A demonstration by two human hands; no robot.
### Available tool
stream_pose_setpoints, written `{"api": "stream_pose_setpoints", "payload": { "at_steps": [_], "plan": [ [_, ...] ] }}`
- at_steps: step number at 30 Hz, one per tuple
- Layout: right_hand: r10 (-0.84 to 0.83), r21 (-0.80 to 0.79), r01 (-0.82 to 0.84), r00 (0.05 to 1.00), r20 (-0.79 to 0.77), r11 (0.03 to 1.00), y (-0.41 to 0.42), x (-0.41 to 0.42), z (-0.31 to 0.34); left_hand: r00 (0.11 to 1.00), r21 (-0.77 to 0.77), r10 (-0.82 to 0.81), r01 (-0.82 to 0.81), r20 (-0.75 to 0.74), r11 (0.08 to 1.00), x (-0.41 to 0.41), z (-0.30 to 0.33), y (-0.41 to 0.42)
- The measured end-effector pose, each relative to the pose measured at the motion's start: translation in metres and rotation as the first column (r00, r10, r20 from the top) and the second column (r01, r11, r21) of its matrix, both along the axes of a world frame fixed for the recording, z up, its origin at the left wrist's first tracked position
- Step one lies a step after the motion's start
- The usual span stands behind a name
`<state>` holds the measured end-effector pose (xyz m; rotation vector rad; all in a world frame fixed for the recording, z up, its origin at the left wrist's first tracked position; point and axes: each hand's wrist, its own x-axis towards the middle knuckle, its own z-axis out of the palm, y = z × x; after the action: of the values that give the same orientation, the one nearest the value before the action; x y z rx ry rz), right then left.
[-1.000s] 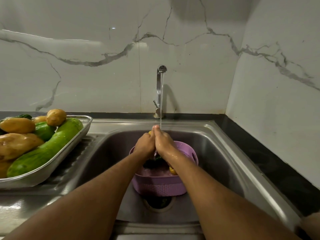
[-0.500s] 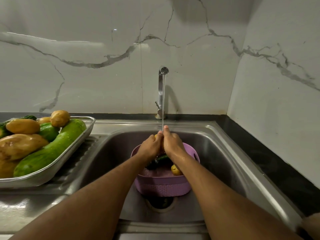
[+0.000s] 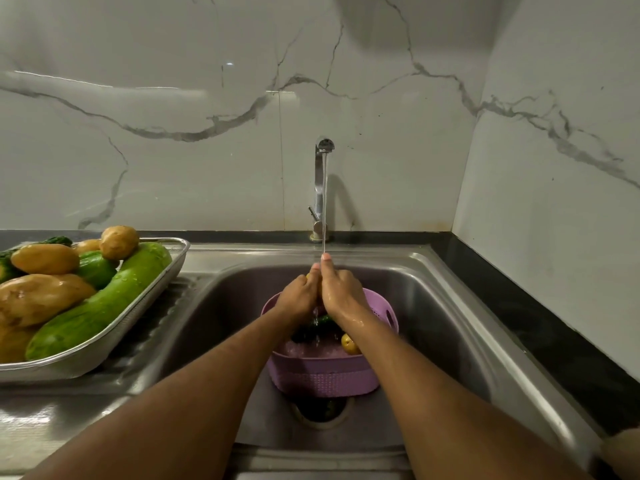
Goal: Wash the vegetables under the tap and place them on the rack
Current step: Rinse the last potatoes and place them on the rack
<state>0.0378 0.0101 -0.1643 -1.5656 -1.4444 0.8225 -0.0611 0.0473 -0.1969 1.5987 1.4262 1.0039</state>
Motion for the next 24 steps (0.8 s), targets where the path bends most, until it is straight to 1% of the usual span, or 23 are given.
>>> {"api": "stream_pose_setpoints", "payload": {
  "at_steps": [3,5,8,10,13,15,17,19,20,22,24],
  "plan": [
    [-0.028,-0.026,0.027,0.999,-0.03,0.999,0.006,0.006,0.0,0.999,0.036,-0.045,0.044,0.028,0.998,0.004,0.0,-0.002],
    [-0.023,-0.034,0.021,0.999,-0.037,0.999,0.005,0.009,0.001,0.999,0.07,0.003,-0.006,0.036,0.998,0.008,-0.002,0.002],
    [0.005,0.014,-0.005,1.0,0.017,1.0,0.001,0.006,0.001,0.995,0.071,0.09,-0.093,0.044,0.993,0.006,-0.006,0.009],
    [0.005,0.071,-0.01,0.998,0.068,0.997,0.0,0.002,0.0,0.995,0.035,0.093,-0.094,0.032,0.995,0.002,-0.011,0.014],
    [0.005,0.112,-0.016,0.995,0.099,0.994,0.001,-0.004,-0.001,0.997,0.061,0.078,-0.076,-0.022,0.995,0.001,-0.011,0.012],
    [-0.002,0.098,-0.006,0.997,0.077,0.995,0.004,-0.004,-0.001,0.997,0.073,0.067,-0.07,0.044,0.995,0.001,-0.009,0.008],
    [-0.02,0.061,0.019,1.0,0.015,0.998,0.007,0.0,0.001,0.995,0.081,0.034,-0.042,0.097,0.996,0.004,-0.004,0.002],
    [-0.025,0.027,0.027,0.999,-0.045,0.999,0.01,0.003,0.002,0.996,0.11,0.022,-0.032,0.092,0.993,0.007,-0.001,-0.001],
    [-0.02,0.016,0.021,0.998,-0.061,1.0,0.01,0.004,0.002,0.996,0.124,0.044,-0.053,0.075,0.991,0.008,-0.001,-0.001],
    [0.0,0.016,0.001,0.999,-0.046,1.0,0.009,0.003,0.002,0.992,0.119,0.112,-0.117,0.051,0.986,0.01,0.0,0.0],
    [0.008,0.044,-0.009,1.0,0.027,0.999,0.006,0.0,0.0,0.991,0.091,0.133,-0.136,0.031,0.987,0.011,0.0,0.003]
  ]
}}
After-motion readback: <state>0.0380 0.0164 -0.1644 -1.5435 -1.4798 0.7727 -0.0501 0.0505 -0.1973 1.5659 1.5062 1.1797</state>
